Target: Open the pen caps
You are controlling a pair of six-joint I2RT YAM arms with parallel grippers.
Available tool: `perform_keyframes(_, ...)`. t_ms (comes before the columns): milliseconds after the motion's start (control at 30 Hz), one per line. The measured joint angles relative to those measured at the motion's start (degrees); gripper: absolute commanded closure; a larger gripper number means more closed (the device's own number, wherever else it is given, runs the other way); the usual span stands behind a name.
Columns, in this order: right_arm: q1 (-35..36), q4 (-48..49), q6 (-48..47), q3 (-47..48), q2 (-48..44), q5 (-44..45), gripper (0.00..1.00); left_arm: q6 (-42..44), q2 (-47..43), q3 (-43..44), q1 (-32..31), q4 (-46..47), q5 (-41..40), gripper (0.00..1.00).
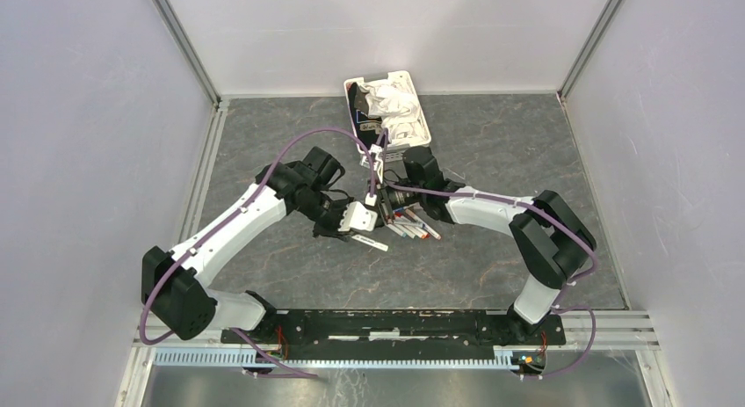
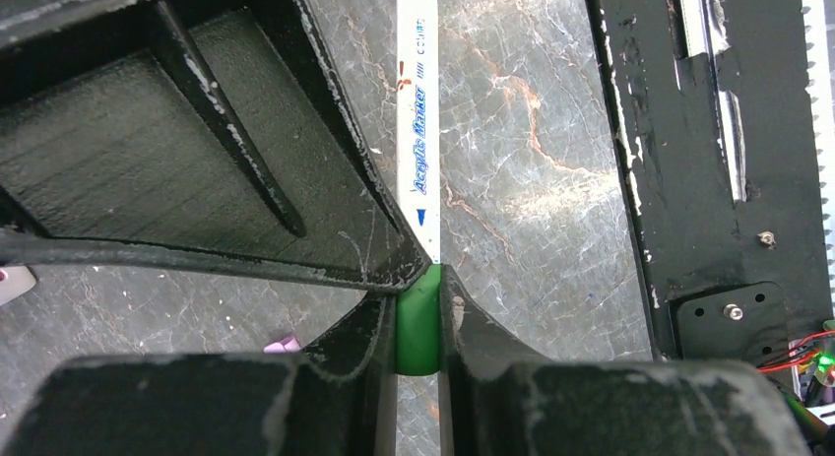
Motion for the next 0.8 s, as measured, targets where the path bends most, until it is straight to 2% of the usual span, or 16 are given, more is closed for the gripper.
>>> perform_keyframes(100, 0.1, 2.4, 1.2, -1.5, 0.0, -0.5, 0.58, 0.0, 0.0, 0.0, 0.0, 0.0, 0.0, 0.98)
perform_keyframes(233, 0.1, 3.0, 1.2, -4.7, -0.1, -1.1, 0.56, 0.0, 0.0, 0.2, 0.0, 0.0, -0.2, 0.98)
perform_keyframes(333, 0.1, 2.9, 1.2, -5.3, -0.1, -1.5, 0.66, 0.0, 0.0, 0.3, 0.0, 0.0, -0.3, 0.98)
perform_keyframes(500, 0.1, 3.4, 1.0, -5.0, -0.3, -2.4, 1.0, 0.0, 0.0, 0.3, 0.0, 0.0, -1.2, 0.98)
perform_keyframes(667, 0.2, 2.6, 0.0, -4.6, -0.3, -2.8, 1.0, 0.1, -0.2, 0.3, 0.1, -0.2, -1.5, 0.98)
perform_keyframes(800, -0.2, -1.7, -5.0, -4.6, -1.5, -0.5, 1.0, 2.5, -0.2, -0.9, 1.8, 1.6, -1.7, 0.98)
